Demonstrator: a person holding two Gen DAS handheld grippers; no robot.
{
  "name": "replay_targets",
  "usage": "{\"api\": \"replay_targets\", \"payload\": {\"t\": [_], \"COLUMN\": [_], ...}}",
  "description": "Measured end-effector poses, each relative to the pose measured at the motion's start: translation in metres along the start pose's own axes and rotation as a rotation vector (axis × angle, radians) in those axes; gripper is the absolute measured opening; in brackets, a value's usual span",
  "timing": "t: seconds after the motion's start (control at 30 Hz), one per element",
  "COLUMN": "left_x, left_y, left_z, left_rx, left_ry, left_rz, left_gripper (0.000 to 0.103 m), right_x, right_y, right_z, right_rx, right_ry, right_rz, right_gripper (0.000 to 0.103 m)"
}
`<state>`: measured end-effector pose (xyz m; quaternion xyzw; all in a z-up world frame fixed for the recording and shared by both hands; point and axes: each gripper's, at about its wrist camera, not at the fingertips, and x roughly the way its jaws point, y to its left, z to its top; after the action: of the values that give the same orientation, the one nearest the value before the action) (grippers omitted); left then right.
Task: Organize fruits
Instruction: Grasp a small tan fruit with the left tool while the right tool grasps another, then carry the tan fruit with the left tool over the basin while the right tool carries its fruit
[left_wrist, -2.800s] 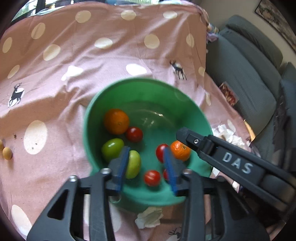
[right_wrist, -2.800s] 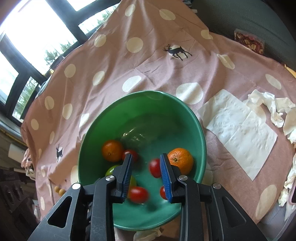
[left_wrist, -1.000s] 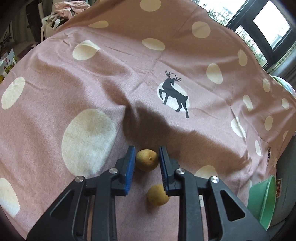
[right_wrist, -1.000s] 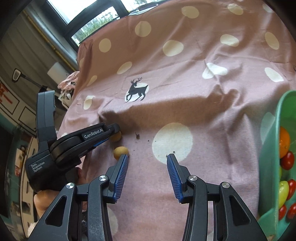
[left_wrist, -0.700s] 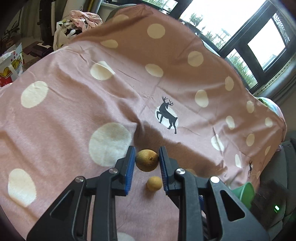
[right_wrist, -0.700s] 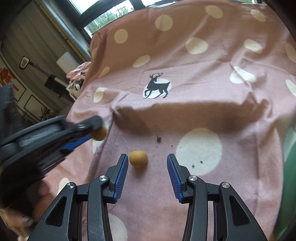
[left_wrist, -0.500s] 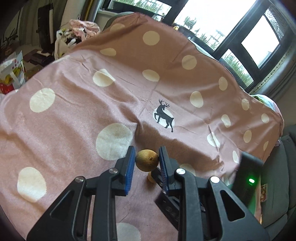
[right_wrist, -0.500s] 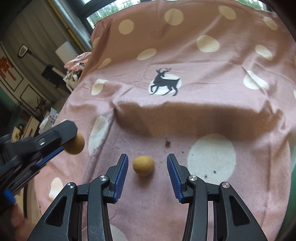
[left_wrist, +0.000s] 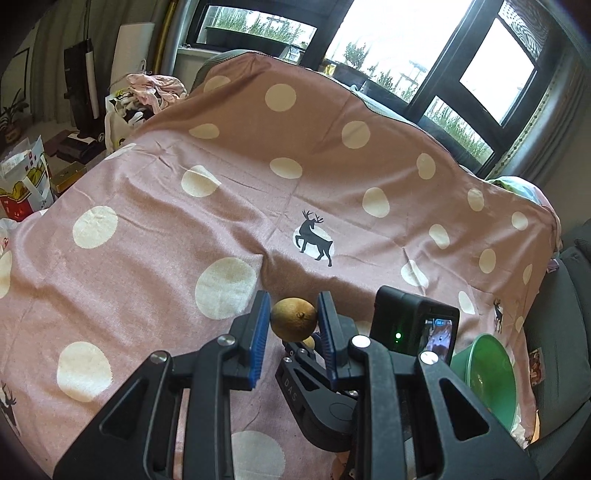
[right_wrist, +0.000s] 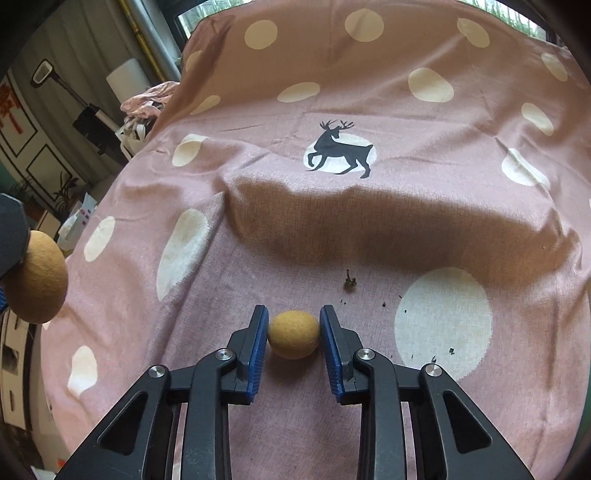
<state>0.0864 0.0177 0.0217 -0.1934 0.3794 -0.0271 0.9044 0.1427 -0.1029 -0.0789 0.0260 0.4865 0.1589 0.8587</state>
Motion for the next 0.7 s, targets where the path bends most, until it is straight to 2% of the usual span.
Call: {"api": "replay_targets", "payload": {"t": [0.3, 0.5, 0.7], "left_x": [-0.005, 0.002, 0.015], "left_y": [-0.001, -0.002, -0.012], "left_z": [-0.013, -0.043, -0.068], "left_rx": [0.028, 0.056, 0.114], "left_ry": [0.019, 0.092, 0.152], "left_rz": [0.004, 0.013, 0.033], "left_gripper": [0.026, 0.026, 0.026], "right_x": [-0.021, -0.051, -0.079], "right_y": [-0.008, -0.032, -0.055], "right_z": [-0.015, -0.038, -0.060], "right_rx": [0.060, 0.152, 0.246], "right_ry": [0.018, 0.058, 0.032], "right_rz": [-0.003, -0.073, -0.041], "right_gripper": [0.030, 0.030, 0.030]}}
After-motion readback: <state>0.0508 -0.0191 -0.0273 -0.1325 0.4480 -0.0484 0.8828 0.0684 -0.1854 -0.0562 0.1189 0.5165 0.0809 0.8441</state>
